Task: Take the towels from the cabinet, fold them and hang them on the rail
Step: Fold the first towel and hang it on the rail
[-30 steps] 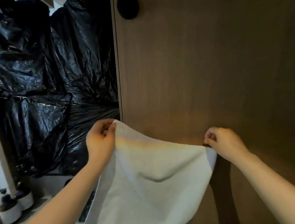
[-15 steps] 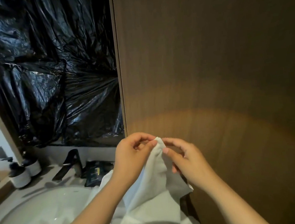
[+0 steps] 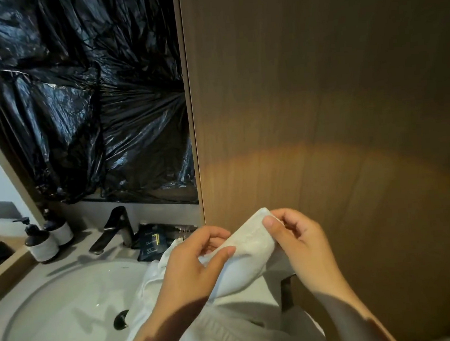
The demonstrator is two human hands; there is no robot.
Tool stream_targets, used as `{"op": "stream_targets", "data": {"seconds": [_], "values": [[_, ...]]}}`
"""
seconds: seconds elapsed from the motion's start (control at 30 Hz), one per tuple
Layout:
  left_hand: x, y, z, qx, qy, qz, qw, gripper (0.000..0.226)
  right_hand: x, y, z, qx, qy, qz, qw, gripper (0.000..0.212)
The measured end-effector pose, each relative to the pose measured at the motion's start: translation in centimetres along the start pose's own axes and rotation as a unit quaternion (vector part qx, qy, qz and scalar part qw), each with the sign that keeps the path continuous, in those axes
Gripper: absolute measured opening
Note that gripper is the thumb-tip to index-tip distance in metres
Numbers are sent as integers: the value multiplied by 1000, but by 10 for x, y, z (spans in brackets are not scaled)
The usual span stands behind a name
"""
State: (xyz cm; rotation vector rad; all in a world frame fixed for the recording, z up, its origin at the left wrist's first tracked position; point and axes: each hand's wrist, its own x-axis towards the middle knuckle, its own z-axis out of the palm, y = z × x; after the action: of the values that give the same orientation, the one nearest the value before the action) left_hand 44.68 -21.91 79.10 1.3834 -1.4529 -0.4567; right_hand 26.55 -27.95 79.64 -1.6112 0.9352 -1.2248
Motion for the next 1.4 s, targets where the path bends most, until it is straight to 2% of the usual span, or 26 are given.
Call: {"op": "stream_targets", "data": {"seconds": [0.13,0.37,0.5,0.7,0.87,1.03,1.4], "values": [[-10,0,3,-20,8,1,1000,20,-3,-3,2,17,33,-17,999,11],[-13,3,4,-64,-5,-40,997,22,-4,-11,2,-1,42,-32,999,13],[-14,5,6,-24,11,-44,999,30,-5,-12,2,-1,49,-37,998,18],[-12,-1,6,-24,-1,-73,997,11,-5,-12,2,-1,42,-49,998,16],[-9,-13,5,39,13,-15,999,10,1,-16,0,-1,62,-61,996,17],[-2,-34,-1,91,-17,16,996,7,4,-25,-6,16,83,-83,993,20],[6,-68,-4,160,-32,-12,986,11,7,-30,-21,12,99,-88,991,20]]}}
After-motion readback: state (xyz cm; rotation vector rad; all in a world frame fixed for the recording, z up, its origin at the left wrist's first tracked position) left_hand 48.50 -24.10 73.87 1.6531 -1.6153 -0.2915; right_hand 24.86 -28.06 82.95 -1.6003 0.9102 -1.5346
